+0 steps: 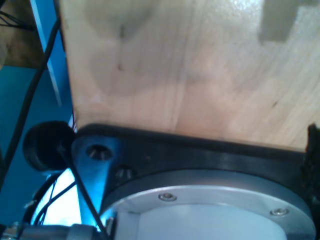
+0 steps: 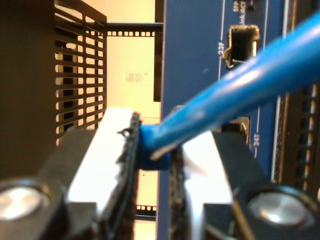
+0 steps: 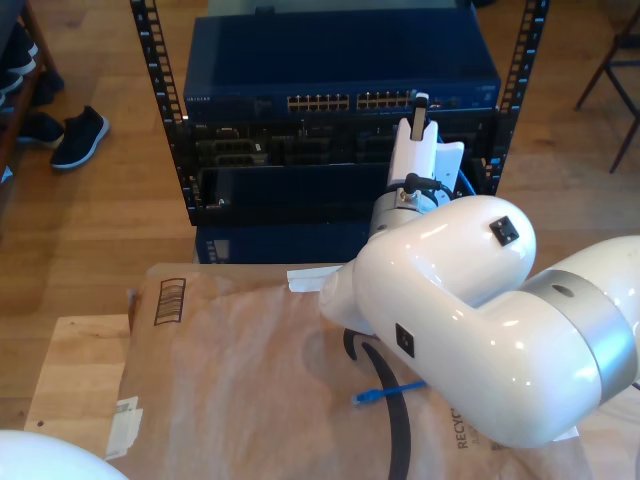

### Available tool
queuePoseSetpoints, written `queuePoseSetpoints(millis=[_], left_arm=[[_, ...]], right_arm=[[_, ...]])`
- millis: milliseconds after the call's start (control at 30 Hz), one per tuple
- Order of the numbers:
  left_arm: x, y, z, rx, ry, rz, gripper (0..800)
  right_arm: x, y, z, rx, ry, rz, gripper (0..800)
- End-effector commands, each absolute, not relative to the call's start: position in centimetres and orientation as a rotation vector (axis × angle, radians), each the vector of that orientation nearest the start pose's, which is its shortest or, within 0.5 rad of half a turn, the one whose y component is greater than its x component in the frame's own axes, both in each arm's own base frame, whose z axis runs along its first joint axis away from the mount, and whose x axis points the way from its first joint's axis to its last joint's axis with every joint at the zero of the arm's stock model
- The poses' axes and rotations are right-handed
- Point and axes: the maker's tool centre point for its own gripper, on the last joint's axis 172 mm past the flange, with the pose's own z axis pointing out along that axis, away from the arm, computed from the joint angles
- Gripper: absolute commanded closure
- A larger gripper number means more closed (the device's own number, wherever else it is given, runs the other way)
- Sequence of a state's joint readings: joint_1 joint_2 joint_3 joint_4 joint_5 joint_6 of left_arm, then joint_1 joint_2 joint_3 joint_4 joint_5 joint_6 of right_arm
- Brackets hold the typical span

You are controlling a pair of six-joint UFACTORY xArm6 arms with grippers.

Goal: Grab the cable and plug it in

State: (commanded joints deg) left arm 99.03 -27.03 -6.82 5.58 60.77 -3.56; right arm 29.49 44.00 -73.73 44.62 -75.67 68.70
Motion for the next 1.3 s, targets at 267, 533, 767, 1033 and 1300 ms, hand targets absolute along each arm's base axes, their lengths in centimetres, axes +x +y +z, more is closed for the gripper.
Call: queuePoseSetpoints(millis=[267, 533, 767, 1033, 1300], left_arm=[[-3.8, 11.5, 2.9, 1.820, 2.120, -0.527, 0], [-3.8, 11.5, 2.9, 1.819, 2.121, -0.527, 0], [-3.8, 11.5, 2.9, 1.820, 2.120, -0.527, 0], [-3.8, 11.5, 2.9, 1.820, 2.120, -0.527, 0], [-3.8, 11.6, 3.0, 1.821, 2.121, -0.526, 0]], right_arm=[[65.8, 14.5, 27.6, -1.013, 1.275, -1.463, 800], [65.8, 14.6, 27.3, -1.016, 1.277, -1.463, 800], [66.1, 15.0, 27.7, -1.017, 1.257, -1.459, 800], [66.4, 14.9, 27.4, -1.015, 1.259, -1.461, 800], [66.6, 14.3, 27.0, -1.016, 1.265, -1.468, 800]])
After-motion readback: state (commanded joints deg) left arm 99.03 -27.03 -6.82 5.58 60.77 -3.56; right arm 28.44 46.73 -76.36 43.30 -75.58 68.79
